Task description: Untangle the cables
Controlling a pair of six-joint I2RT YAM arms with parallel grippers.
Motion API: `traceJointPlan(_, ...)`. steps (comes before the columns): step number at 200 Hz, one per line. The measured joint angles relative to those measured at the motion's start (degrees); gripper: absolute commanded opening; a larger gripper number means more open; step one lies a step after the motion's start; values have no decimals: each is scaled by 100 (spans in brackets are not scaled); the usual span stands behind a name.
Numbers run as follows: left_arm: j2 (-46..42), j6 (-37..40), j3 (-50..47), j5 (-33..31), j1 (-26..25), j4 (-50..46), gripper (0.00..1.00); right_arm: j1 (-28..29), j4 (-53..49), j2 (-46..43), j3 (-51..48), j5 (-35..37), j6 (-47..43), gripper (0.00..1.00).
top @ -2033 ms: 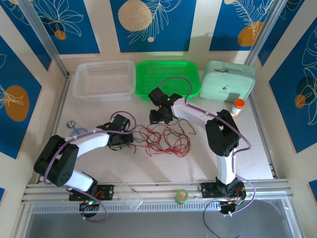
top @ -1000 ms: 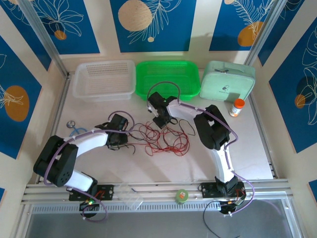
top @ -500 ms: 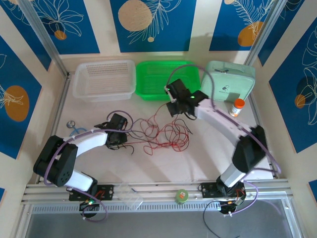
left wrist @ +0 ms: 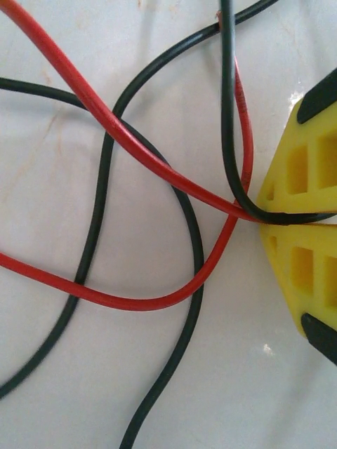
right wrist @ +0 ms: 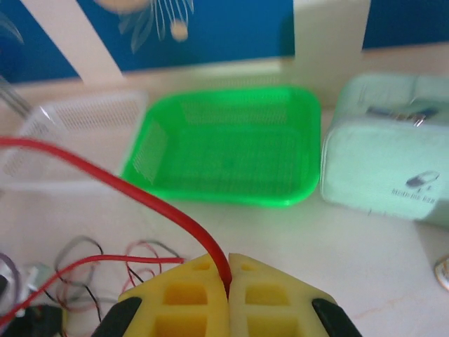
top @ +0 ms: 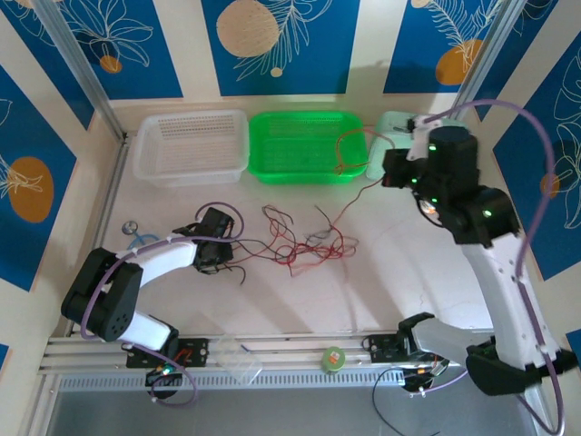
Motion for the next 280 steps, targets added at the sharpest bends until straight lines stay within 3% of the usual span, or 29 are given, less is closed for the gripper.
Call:
traceJointPlan(42, 7, 0, 9, 2, 0, 0, 10, -708, -173, -170, 772, -680, 103, 0)
traceJointPlan(86, -15, 2, 33, -2, 0, -63, 10, -1241, -323, 212, 1578, -1561, 293, 0)
traceJointPlan(170, 46, -20, 96, -4, 0, -118, 9, -2354, -203, 1502, 4878, -2588, 1038, 0)
traceJointPlan(246, 33, -90, 94, -7, 0, -125, 10, -3482, 1591, 2184, 4994, -3587, 3180, 0)
traceJointPlan(259, 17, -90, 94, -9, 0, -131, 13, -3521, 1880, 2328, 4964, -3613, 3523, 0)
traceJointPlan(280, -20, -85, 96, -140, 11, -245, 34, -3547, 2197, 2522, 5025, -3628, 3936, 0)
